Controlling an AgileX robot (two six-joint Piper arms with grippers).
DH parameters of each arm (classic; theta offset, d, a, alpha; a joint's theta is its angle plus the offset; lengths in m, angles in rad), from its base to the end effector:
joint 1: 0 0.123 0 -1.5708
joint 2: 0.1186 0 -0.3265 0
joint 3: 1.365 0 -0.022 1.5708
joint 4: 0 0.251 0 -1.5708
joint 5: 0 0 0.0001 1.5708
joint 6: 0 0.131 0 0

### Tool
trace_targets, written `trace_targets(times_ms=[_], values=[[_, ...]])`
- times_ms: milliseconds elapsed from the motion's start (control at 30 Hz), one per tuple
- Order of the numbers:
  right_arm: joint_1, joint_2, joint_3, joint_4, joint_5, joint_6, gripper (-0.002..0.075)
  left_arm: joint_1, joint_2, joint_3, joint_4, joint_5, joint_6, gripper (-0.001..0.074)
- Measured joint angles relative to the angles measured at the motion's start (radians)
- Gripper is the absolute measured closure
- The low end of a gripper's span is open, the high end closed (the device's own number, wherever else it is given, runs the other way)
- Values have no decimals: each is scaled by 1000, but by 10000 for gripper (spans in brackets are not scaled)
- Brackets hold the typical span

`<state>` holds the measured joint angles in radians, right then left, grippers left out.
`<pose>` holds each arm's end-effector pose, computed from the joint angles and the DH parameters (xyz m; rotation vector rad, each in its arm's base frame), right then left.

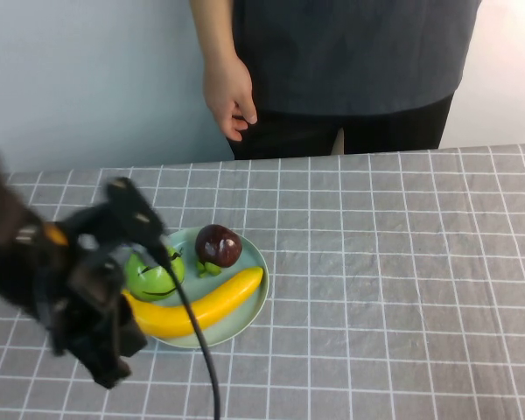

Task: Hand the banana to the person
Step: Pick up the banana

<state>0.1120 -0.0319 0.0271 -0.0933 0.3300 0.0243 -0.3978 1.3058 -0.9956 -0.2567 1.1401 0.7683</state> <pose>0.0500 0.0016 0.1654 -0.1374 1.8021 0.0069 0.2001 -0.1169 0.2876 1.4839 2.4676 -0.2923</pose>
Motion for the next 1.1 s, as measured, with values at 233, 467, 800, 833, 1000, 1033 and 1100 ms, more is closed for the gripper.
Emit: trace_targets(times_ms=[233, 467, 800, 833, 1000, 1033, 1100], values=[[0, 0, 0, 0, 0, 0, 735, -100, 193, -79, 120, -65, 110, 703], [0, 0, 0, 0, 0, 0, 735, -100, 349, -132, 155, -132, 217, 351], [0, 0, 0, 0, 0, 0, 735, -100, 486, -137, 230, -241, 338, 278], [0, 0, 0, 0, 0, 0, 735, -100, 493, -137, 243, -251, 338, 278], [0, 0, 0, 0, 0, 0, 735, -100, 535, -137, 284, -302, 342, 278], [0, 0, 0, 0, 0, 0, 735, -100, 543, -137, 288, -312, 342, 278], [0, 0, 0, 0, 0, 0, 735, -100, 554, -137, 292, -331, 342, 278]])
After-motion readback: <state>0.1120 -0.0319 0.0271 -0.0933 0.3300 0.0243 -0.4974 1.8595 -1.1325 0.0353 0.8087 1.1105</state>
